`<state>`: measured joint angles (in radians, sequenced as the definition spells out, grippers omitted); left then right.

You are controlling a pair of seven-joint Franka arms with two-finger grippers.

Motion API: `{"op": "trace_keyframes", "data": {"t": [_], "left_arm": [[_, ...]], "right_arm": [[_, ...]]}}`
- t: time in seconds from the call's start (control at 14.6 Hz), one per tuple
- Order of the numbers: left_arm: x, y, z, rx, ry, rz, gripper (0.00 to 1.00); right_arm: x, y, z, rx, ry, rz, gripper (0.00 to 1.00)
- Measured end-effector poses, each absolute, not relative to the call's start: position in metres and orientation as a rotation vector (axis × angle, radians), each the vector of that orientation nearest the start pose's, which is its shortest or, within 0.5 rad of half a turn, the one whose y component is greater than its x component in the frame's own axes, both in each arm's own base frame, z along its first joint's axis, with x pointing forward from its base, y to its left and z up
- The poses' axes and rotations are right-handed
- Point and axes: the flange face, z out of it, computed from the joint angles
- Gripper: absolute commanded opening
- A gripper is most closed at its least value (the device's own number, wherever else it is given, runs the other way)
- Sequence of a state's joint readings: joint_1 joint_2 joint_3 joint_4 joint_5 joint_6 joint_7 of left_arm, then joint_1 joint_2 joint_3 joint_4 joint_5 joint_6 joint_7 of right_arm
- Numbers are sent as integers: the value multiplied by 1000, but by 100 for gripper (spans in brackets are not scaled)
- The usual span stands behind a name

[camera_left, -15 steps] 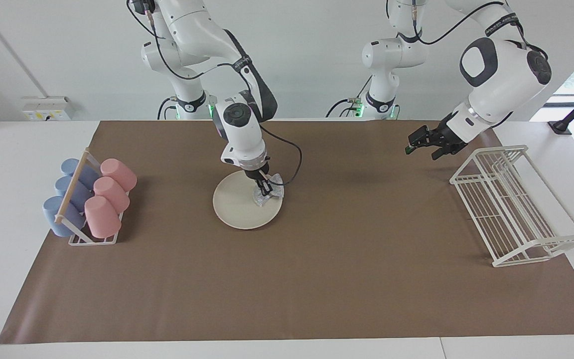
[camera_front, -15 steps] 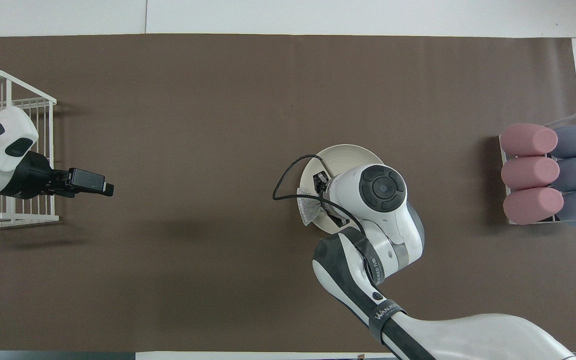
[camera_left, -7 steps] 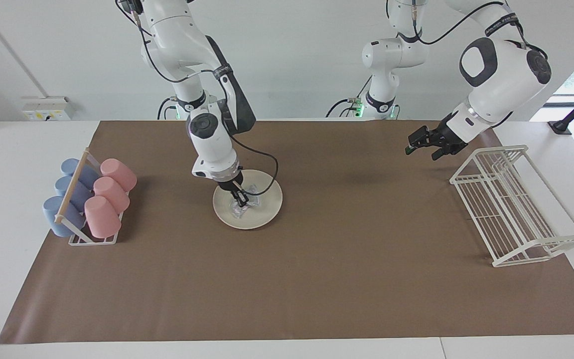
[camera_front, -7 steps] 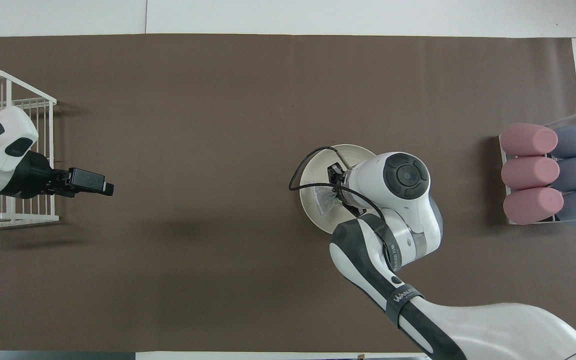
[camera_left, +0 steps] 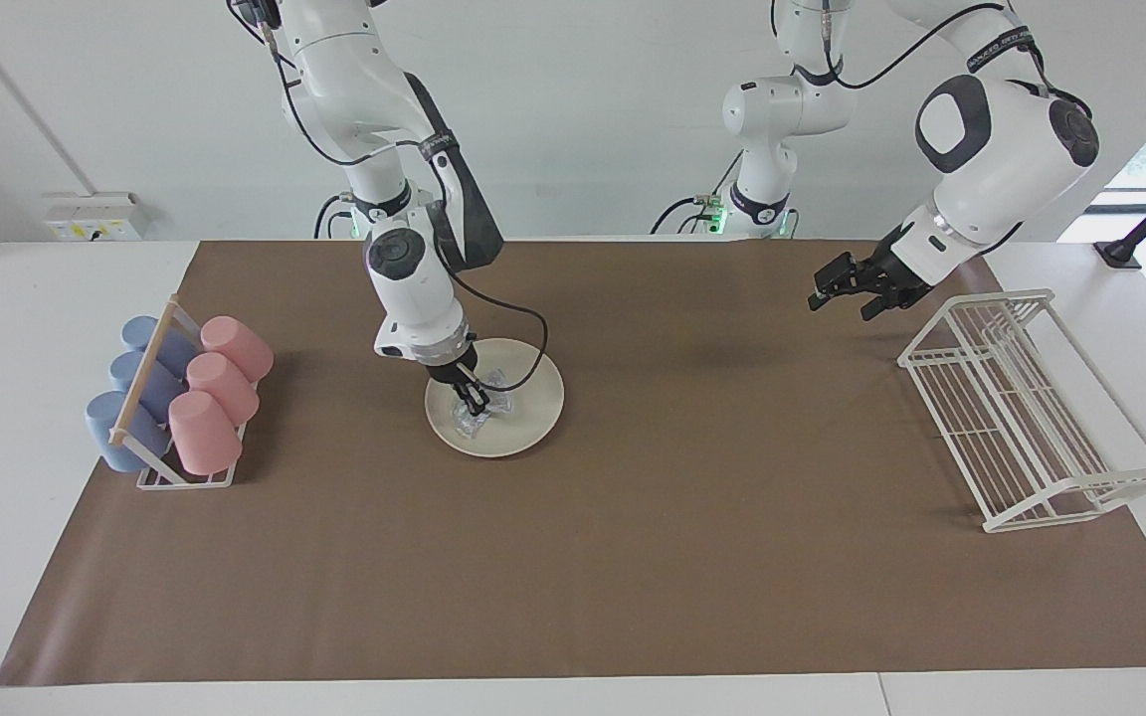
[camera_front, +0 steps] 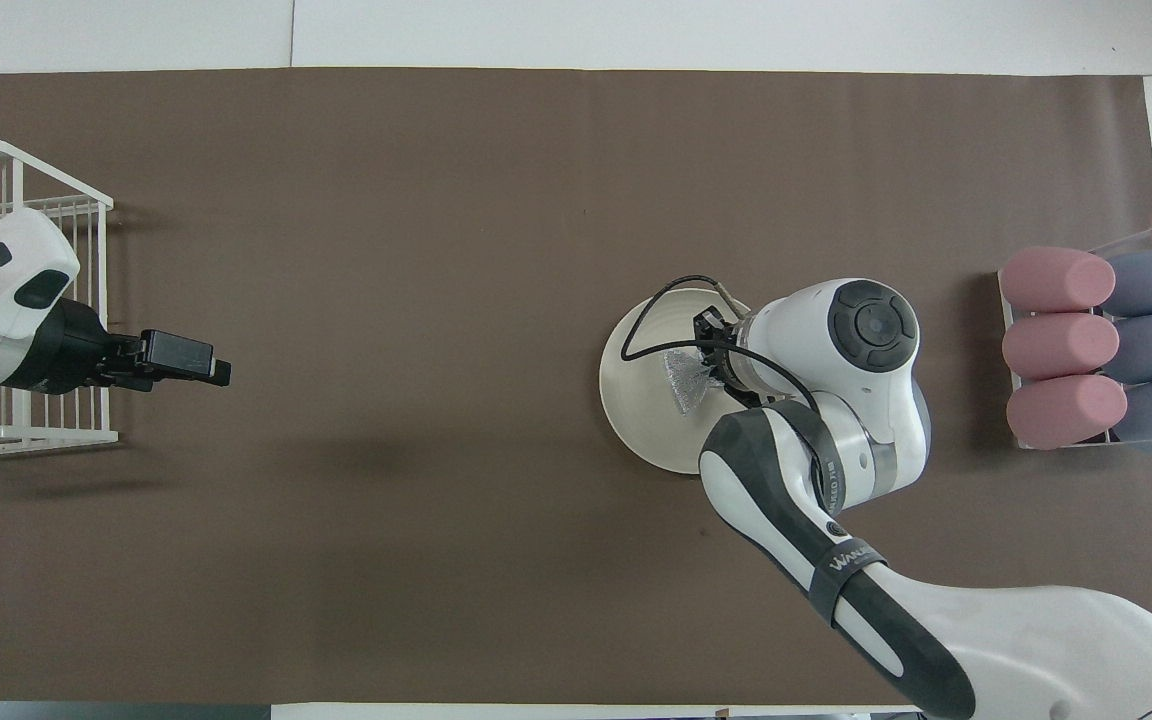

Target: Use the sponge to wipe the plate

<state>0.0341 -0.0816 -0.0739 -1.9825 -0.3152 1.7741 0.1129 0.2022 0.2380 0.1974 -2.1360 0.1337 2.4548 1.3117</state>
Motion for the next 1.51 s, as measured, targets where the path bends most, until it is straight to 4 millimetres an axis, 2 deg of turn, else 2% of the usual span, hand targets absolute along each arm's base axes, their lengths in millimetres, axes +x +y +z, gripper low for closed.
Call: {"op": "trace_keyframes", "data": {"t": [0.21, 0.27, 0.48, 0.62, 0.75, 0.89, 1.1, 1.23, 1.37, 1.51], "left_arm": [[520, -49, 495, -3436, 112, 198, 100], [520, -49, 495, -3436, 110, 198, 100], [520, -49, 495, -3436, 108, 198, 100], [520, -49, 495, -3436, 105, 199, 100], [520, -49, 495, -3436, 101, 198, 100], [521, -49, 495, -3455, 81, 198, 100], [523, -55, 500, -3616, -22, 195, 100], [523, -59, 503, -3723, -100, 202, 100], [522, -68, 498, -3832, -161, 236, 100], [518, -77, 489, -3957, -174, 264, 100]], "right_arm": [[510, 275, 307, -2549, 1546, 85, 0], [505, 285, 307, -2543, 1553, 87, 0], [504, 287, 308, -2533, 1565, 86, 0], [512, 289, 320, -2497, 1588, 74, 0], [520, 303, 350, -2469, 1618, 89, 0], [522, 325, 400, -2476, 1633, 135, 0], [519, 347, 473, -2496, 1635, 177, 0], [519, 358, 510, -2467, 1635, 170, 0], [507, 380, 529, -2460, 1627, 176, 0], [498, 395, 530, -2467, 1618, 185, 0]]}}
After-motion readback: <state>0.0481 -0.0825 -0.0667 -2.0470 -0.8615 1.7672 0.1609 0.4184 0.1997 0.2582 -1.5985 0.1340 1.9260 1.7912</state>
